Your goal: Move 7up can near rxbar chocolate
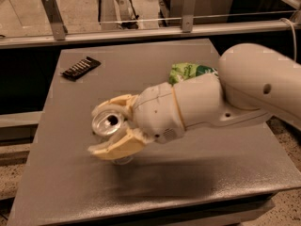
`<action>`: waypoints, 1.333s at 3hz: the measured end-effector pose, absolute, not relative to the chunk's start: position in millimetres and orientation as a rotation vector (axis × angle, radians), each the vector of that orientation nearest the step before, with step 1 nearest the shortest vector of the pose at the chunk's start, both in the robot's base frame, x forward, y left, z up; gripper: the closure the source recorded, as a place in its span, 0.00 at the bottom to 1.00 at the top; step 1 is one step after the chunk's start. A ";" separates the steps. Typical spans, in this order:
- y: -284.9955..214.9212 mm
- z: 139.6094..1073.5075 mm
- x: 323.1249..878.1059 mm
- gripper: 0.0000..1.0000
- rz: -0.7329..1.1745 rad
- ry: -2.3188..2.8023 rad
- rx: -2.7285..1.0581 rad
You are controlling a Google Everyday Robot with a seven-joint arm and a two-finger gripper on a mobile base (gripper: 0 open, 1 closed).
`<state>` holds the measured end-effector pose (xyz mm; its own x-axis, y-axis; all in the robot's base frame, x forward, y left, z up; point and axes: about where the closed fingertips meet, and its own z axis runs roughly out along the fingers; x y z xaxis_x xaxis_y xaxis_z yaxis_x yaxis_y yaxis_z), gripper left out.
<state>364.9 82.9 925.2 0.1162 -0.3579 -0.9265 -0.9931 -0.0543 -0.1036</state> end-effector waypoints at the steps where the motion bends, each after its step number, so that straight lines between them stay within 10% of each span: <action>1: 20.2 970.2 400.9 1.00 0.738 1.441 -1.507; 4: 9.7 967.3 450.5 1.00 0.673 1.410 -1.463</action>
Offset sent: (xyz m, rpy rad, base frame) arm 0.0292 -0.0513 0.0341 -0.0613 -0.0726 -0.1168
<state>450.5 9.7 967.3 0.1799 -0.4285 -0.8854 -0.9579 0.1284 -0.2568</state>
